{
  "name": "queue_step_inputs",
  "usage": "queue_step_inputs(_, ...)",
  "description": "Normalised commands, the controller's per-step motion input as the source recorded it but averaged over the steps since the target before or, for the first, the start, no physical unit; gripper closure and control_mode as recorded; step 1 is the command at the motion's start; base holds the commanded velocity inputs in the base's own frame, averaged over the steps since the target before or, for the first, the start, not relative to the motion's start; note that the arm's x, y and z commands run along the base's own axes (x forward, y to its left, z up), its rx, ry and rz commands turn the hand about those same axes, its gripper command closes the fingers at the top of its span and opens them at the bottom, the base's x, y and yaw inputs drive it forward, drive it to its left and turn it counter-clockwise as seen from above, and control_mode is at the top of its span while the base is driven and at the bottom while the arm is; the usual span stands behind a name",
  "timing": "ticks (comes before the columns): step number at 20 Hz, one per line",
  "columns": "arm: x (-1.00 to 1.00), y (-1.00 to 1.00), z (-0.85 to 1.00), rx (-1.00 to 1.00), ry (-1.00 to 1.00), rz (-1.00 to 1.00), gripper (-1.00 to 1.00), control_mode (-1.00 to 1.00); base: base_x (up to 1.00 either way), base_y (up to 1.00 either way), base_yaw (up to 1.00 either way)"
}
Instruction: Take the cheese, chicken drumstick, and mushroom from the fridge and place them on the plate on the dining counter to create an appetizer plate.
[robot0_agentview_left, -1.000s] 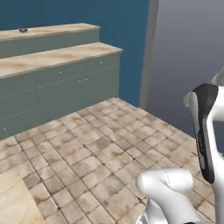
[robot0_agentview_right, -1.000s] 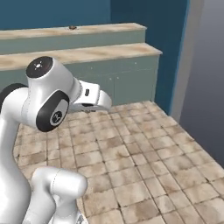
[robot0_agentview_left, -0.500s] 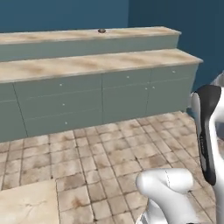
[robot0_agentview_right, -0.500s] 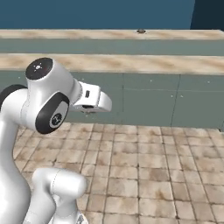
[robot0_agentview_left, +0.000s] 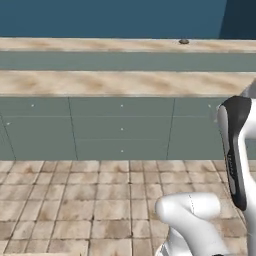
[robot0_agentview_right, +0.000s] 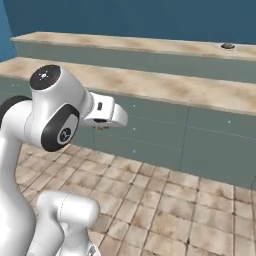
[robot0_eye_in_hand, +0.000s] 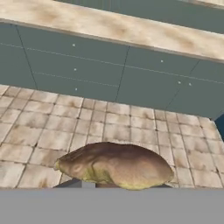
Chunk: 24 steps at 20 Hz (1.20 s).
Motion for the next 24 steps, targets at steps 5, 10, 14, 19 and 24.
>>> queue_step_inputs(5, 0.0, 0.0, 0.0, 0.0, 0.0, 0.0, 1.0, 1.0, 1.0, -0.15, 0.59)
queue_step_inputs(10, 0.0, 0.0, 0.0, 0.0, 0.0, 0.0, 1.0, 1.0, 1.0, 0.0, 0.67)
queue_step_inputs(14, 0.0, 0.0, 0.0, 0.0, 0.0, 0.0, 1.0, 1.0, 1.0, 0.0, 0.62)
queue_step_inputs(19, 0.0, 0.0, 0.0, 0.0, 0.0, 0.0, 1.0, 1.0, 1.0, 0.09, 0.51)
queue_step_inputs(24, 0.0, 0.0, 0.0, 0.0, 0.0, 0.0, 1.0, 1.0, 1.0, 0.31, 0.43)
